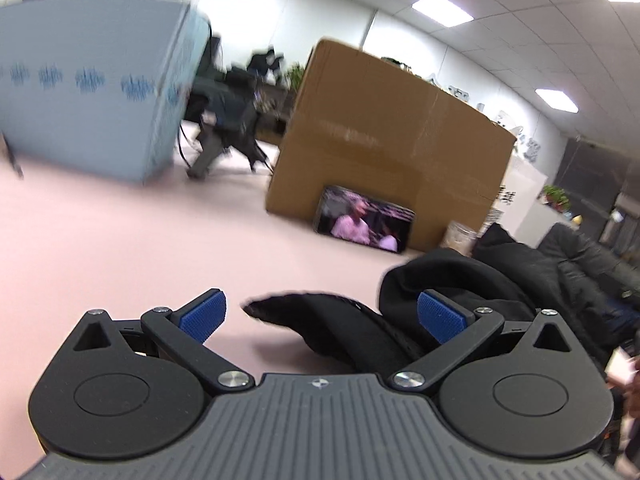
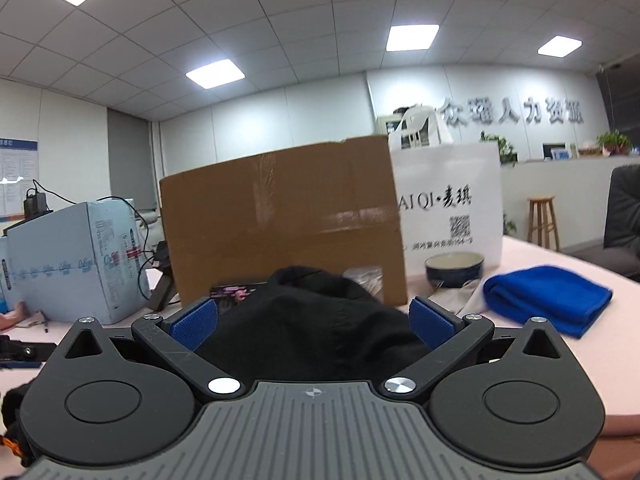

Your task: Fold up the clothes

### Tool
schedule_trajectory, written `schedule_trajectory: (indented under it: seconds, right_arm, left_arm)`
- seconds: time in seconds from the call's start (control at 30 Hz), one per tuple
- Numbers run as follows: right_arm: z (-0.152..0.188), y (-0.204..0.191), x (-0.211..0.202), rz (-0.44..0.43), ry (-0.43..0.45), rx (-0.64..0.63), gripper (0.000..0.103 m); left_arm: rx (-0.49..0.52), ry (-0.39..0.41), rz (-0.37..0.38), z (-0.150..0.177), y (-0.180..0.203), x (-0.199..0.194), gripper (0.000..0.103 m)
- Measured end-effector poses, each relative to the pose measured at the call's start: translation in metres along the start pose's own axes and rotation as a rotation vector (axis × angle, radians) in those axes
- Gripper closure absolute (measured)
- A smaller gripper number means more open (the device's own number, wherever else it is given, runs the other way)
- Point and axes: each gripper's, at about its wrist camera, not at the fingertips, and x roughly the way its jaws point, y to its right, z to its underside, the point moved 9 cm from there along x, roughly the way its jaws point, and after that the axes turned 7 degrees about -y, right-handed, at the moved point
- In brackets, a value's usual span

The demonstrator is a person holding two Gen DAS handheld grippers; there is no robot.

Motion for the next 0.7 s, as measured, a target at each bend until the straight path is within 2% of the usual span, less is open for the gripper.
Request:
schedule_trajectory:
  seconds: [0.13, 0.3, 0.37, 0.47, 0.53, 0.6, 0.63, 0.7]
  right_arm:
    - [-0.003, -0.025, 0.018, -0.030, -0.044, -0.046, 0.000]
    - [0.002, -0.044, 0.046, -0.098, -0.153, -0.006, 0.000]
    - [0.006, -0.050, 0.053, -0.091, -0.180, -0.024, 0.000]
    - [0.014, -0.057, 0.057, -0.072, -0.211, -0.082, 0.000]
    - [0.019, -0.057, 0.057, -0.058, -0.224, -0.114, 0.009]
    - [0.024, -0.054, 0.054, -0.062, -0.235, -0.125, 0.038]
    - [0.026, -0.052, 0.052, -0.065, -0.240, -0.130, 0.044]
    - [0.029, -0.049, 0.050, -0.077, -0.250, -0.124, 0.068]
  left_arm:
    - [-0.045, -0.053, 0.013, 0.007, 0.001, 0.015, 0.005]
    - [-0.186, -0.139, 0.155, 0.010, 0.006, 0.033, 0.015]
    - [-0.195, -0.160, 0.198, 0.012, 0.013, 0.037, 0.035]
    - [-0.170, -0.169, 0.218, 0.015, 0.023, 0.042, 0.053]
    - [-0.155, -0.169, 0.215, 0.016, 0.027, 0.044, 0.065]
    - [-0.143, -0.157, 0.215, 0.016, 0.029, 0.043, 0.075]
    - [-0.133, -0.145, 0.208, 0.016, 0.030, 0.042, 0.082]
    - [-0.120, -0.133, 0.204, 0.015, 0.030, 0.040, 0.088]
